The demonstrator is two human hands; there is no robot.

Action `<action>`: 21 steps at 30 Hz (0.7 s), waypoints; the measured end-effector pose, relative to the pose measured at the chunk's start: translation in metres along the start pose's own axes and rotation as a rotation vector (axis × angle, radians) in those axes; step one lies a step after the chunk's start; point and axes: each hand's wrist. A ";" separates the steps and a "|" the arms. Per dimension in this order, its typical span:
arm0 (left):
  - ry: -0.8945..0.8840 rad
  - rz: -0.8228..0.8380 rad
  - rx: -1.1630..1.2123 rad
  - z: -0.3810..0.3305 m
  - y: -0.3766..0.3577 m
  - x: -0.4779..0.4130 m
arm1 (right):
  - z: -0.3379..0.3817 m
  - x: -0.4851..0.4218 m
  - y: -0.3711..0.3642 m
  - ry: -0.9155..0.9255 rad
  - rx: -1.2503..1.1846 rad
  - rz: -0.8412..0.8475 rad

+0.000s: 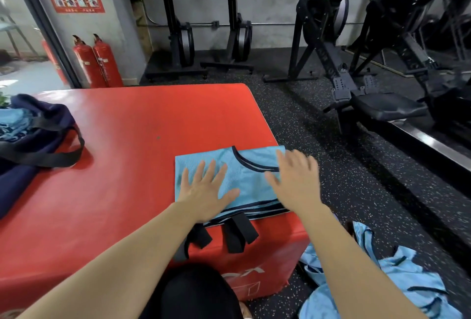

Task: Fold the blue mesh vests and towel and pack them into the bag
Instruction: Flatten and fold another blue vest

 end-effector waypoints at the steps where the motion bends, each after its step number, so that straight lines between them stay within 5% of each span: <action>1: 0.006 0.003 -0.011 0.000 -0.006 0.003 | 0.008 0.002 -0.005 0.104 0.050 0.132; 5: -0.023 0.014 -0.054 0.004 -0.017 0.008 | 0.012 0.010 -0.028 0.133 0.155 0.450; 21: -0.041 0.114 -0.083 0.026 -0.011 0.020 | 0.032 0.021 -0.022 0.079 0.160 0.537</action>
Point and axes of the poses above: each hand's wrist, its own x-axis away from the middle knuckle, its own y-axis out of the back of the hand, z = x × y, and after that the axes turned 15 degrees about -y, right-handed
